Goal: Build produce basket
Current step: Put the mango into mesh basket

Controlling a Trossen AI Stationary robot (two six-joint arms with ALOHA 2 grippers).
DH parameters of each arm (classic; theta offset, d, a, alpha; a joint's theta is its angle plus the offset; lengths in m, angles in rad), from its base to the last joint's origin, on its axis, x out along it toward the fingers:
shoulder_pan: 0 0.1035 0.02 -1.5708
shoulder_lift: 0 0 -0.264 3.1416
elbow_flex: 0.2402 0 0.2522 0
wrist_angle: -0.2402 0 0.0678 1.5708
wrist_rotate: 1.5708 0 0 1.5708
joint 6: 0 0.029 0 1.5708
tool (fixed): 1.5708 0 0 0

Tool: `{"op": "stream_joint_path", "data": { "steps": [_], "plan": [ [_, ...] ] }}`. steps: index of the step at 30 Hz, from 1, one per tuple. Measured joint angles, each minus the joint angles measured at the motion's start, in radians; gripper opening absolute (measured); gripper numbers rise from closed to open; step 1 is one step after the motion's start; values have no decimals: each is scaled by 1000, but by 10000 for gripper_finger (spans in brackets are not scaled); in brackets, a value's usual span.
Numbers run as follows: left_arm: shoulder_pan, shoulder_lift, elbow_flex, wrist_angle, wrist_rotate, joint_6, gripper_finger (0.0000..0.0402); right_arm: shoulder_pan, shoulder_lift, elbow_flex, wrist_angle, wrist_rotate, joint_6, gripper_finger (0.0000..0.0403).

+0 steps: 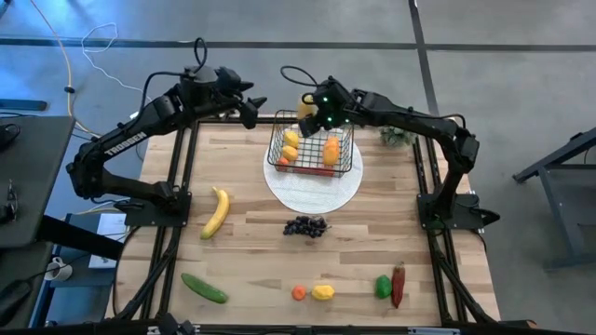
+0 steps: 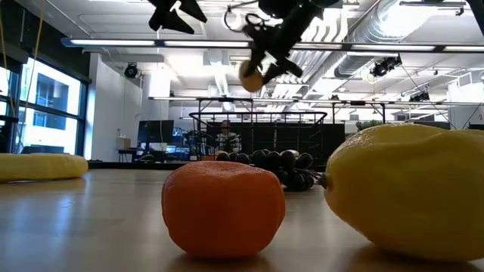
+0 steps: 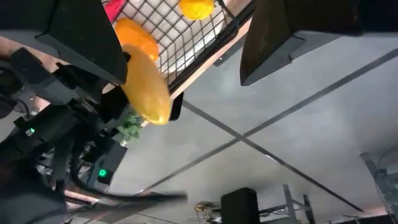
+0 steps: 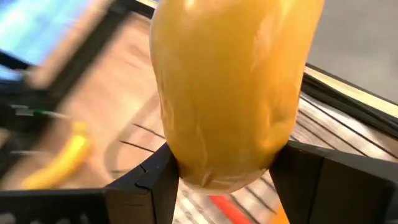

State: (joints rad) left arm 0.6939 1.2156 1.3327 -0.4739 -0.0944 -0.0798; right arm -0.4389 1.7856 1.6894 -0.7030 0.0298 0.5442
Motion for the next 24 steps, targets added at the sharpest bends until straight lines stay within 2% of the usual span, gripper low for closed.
{"op": "stream_joint_path", "data": {
  "steps": [3,8,16,24],
  "plan": [
    [2,0,0,0,0,8,301,0,1,0,-89,63,49,183],
    [1,0,1,0,-4,107,301,4,12,0,-184,103,165,183],
    [2,-2,1,0,-7,199,301,23,87,-2,-256,67,338,183],
    [2,-2,1,0,-6,230,301,43,153,-2,-272,39,418,183]
  ]
}}
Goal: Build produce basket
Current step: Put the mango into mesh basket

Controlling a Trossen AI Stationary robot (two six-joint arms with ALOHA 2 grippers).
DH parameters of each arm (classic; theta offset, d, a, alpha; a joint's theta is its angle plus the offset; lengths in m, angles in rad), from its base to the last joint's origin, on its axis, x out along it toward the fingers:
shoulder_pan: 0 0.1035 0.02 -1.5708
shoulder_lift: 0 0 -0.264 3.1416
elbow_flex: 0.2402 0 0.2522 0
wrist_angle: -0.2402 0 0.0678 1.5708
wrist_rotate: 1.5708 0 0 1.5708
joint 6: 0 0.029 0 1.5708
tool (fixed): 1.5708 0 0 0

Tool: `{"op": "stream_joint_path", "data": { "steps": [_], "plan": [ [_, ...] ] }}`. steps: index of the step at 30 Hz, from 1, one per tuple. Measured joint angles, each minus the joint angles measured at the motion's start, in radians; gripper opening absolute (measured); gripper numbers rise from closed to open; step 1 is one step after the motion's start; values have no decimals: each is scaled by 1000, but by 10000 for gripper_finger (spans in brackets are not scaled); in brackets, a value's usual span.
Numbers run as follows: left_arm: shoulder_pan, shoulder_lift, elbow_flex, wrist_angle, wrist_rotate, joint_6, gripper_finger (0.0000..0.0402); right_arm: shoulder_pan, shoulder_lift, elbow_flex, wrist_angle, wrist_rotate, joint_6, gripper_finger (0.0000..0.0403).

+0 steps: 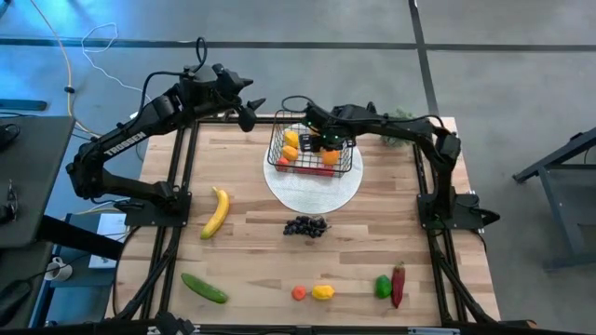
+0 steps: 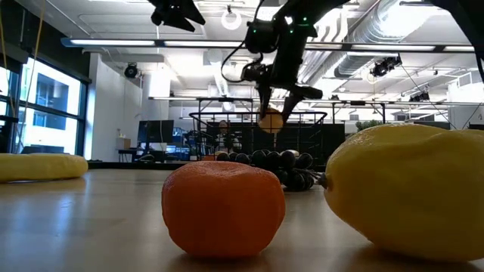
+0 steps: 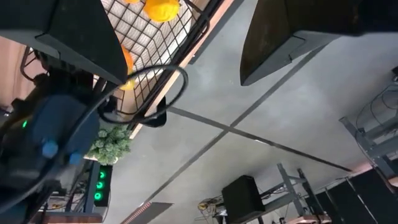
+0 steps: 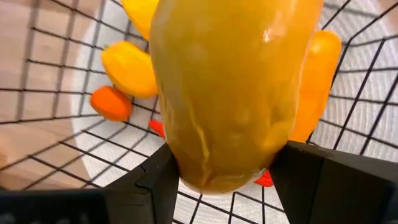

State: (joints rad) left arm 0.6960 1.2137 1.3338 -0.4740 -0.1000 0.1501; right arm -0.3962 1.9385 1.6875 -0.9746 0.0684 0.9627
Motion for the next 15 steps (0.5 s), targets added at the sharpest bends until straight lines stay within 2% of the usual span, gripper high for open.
{"op": "stream_joint_path", "data": {
  "steps": [11,15],
  "plan": [
    [0,0,0,-16,10,2,301,-29,75,0,1,-17,-23,186],
    [0,0,0,-17,10,1,301,-36,76,0,9,-28,-47,246]
  ]
}}
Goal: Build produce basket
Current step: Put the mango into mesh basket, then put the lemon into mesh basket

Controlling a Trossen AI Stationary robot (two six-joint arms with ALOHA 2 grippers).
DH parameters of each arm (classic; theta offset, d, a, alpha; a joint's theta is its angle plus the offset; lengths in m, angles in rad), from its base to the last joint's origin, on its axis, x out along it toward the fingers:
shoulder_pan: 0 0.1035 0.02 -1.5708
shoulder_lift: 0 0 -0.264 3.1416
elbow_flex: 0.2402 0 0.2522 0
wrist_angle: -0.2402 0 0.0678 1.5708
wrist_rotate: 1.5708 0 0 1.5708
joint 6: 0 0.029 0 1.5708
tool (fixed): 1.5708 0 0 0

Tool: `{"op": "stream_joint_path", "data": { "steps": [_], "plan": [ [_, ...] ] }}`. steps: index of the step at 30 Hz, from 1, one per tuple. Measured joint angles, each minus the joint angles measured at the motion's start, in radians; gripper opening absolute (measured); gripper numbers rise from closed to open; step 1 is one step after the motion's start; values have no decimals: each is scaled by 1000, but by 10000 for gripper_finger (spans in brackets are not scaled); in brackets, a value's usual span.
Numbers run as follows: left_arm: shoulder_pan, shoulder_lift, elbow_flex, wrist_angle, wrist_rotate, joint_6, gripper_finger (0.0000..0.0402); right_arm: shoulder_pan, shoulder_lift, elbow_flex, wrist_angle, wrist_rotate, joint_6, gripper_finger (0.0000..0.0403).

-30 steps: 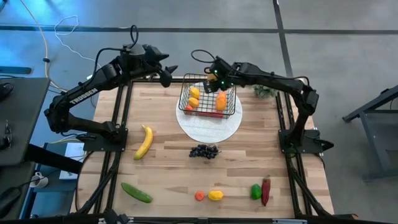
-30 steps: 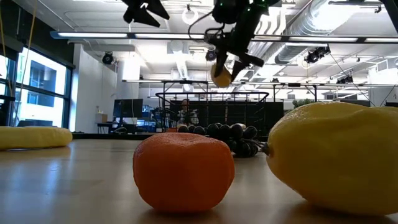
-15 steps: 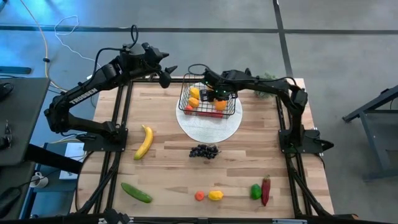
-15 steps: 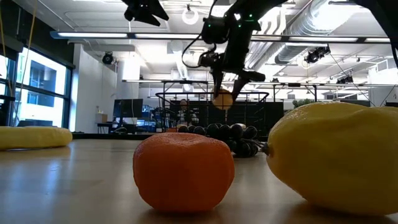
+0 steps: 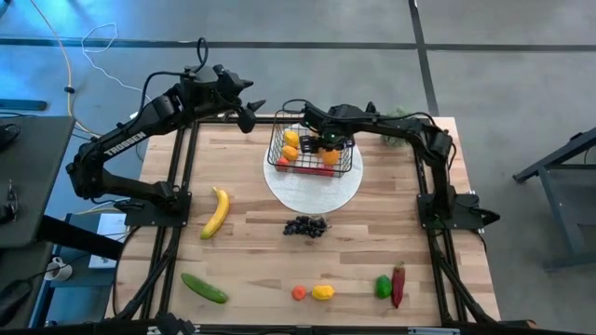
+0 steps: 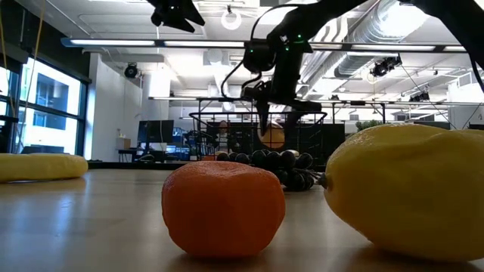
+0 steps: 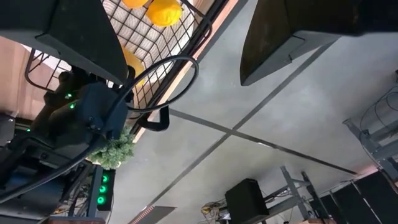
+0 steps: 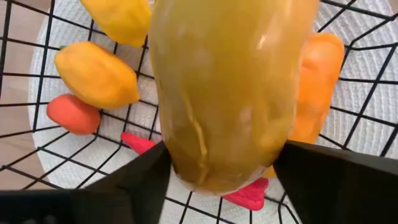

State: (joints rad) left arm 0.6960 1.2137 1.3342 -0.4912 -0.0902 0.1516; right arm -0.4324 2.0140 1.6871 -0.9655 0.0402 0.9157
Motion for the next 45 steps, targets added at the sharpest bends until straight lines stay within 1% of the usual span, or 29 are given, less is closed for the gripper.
{"op": "stream_joint_path", "data": {
  "steps": [3,6,12,17,23,29,38,43,45],
  "plan": [
    [0,0,0,-5,0,-1,301,0,0,0,0,-5,0,282],
    [0,0,0,-10,0,-1,301,0,0,0,0,-6,0,293],
    [0,0,0,-22,-1,-1,301,0,-7,0,-2,-6,0,296],
    [0,-1,0,-58,0,0,301,17,-23,37,-45,-7,-21,297],
    [0,-17,0,-104,3,1,301,70,-58,100,-99,37,-41,298],
    [0,-55,0,-151,5,25,301,147,-80,148,-139,78,-62,298],
    [-1,-113,1,-276,5,24,301,253,-82,191,-170,81,-80,298],
    [-4,-130,1,-341,12,-19,301,290,-82,193,-197,81,-80,298],
    [-4,-136,1,-377,34,-42,301,302,-84,193,-226,81,-83,298]
  ]
}}
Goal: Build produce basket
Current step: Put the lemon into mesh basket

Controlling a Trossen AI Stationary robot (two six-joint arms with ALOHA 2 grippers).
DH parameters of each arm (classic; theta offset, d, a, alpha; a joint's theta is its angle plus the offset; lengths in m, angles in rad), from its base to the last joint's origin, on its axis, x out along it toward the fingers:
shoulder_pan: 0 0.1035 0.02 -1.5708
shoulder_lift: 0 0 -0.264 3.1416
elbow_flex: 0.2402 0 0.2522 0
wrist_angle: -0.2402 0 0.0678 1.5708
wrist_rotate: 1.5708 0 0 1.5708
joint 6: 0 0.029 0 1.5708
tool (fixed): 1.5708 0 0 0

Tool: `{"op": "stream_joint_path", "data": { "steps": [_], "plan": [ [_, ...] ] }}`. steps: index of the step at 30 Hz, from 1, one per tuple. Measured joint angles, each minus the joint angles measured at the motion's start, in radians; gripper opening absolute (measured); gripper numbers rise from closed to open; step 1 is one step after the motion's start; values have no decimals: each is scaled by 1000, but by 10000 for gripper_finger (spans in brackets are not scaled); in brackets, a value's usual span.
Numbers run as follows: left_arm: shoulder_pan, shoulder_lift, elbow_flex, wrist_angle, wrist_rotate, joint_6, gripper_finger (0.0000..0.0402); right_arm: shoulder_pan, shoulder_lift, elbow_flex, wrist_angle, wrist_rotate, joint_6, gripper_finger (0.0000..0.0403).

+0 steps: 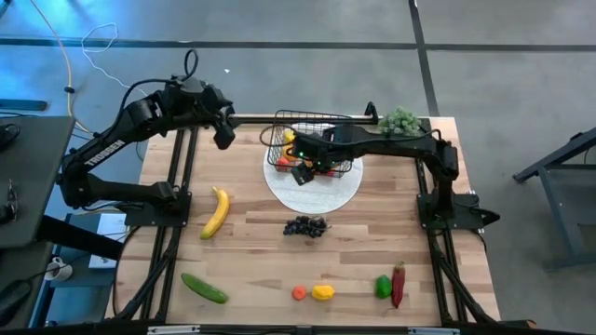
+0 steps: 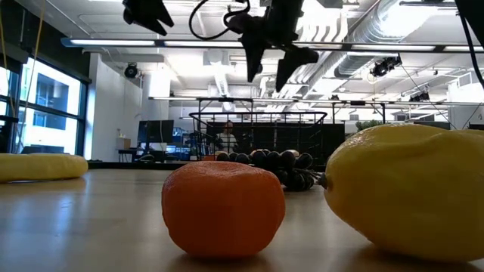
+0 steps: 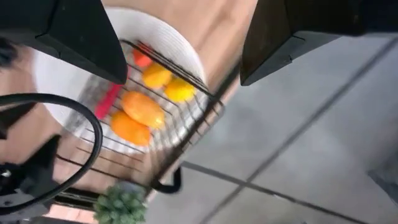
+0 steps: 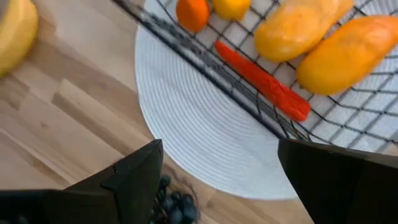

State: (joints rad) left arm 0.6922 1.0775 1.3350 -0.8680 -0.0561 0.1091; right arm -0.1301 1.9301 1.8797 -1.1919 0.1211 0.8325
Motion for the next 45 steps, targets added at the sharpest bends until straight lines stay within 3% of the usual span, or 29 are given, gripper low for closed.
{"op": "stream_joint_path", "data": {
  "steps": [7,16,21,29,35,45],
  "plan": [
    [-26,0,0,-98,141,-55,300,44,-42,0,-56,41,-14,298],
    [-206,12,0,-51,149,-176,300,75,-145,-1,-99,165,-73,298],
    [-321,13,0,-48,116,-259,301,94,-219,-1,-110,176,-101,298],
    [-495,13,0,-48,90,-403,300,190,-336,-2,-171,295,-120,298],
    [-634,45,-1,-45,37,-503,300,293,-351,-5,-300,418,10,298],
    [-835,131,0,-6,-64,-607,300,434,-345,-87,-341,427,168,298]
  ]
}}
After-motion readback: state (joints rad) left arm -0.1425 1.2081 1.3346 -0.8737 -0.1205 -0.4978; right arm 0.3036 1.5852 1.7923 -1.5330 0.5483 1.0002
